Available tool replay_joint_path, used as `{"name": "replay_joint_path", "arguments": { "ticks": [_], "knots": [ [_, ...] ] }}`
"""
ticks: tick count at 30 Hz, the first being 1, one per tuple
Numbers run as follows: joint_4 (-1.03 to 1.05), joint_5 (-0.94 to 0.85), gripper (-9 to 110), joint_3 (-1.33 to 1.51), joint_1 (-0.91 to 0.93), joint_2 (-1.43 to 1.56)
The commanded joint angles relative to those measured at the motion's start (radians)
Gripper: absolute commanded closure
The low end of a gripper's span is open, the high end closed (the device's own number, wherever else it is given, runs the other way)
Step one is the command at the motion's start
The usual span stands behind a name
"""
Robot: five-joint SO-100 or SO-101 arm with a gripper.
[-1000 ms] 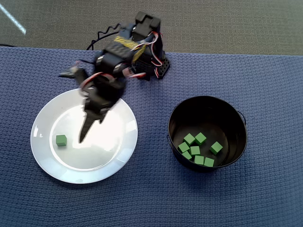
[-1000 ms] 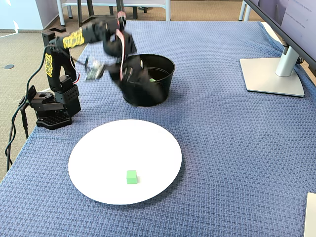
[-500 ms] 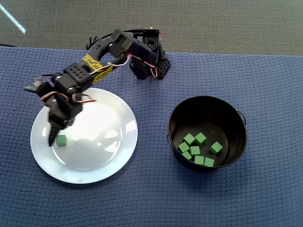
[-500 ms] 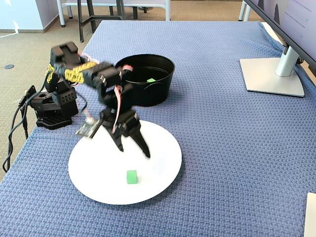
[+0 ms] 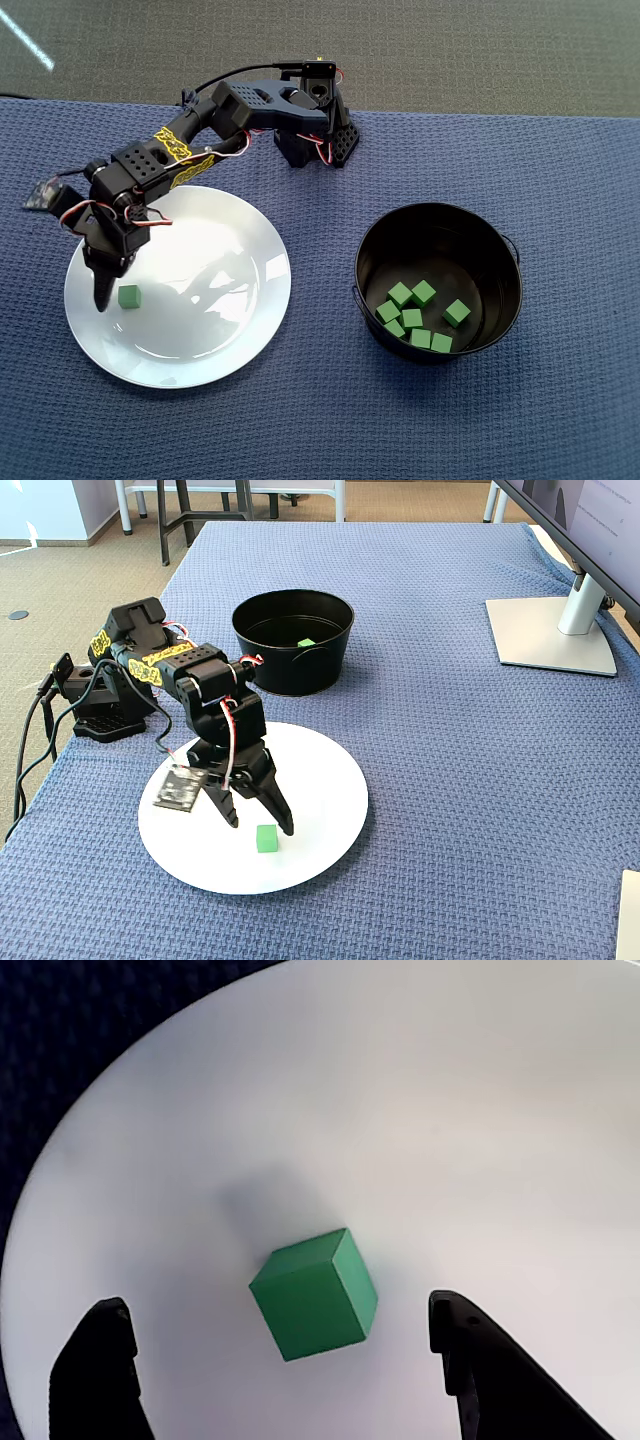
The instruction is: Pick up the green cubes from the white plate and place them in the black recipient
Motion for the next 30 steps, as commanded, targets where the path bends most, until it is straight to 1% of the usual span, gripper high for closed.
{"name": "replay_joint_path", "arguments": {
  "ticks": [1, 7, 12, 19, 22, 25, 30],
  "knots": [
    [-0.035, -0.098, 70, -0.025, -0.009, 0.011],
    [-0.051, -0.258, 70, -0.037, -0.020, -0.037],
    [-0.060, -0.305, 71, -0.057, -0.051, -0.081],
    [-0.061, -0.282, 77, -0.081, -0.078, -0.089],
    [-0.063, -0.265, 82, -0.077, -0.087, -0.086],
    [-0.075, -0.249, 82, -0.071, -0.087, -0.083],
    [-0.110, -0.210, 87, -0.063, -0.080, -0.071]
  ]
}}
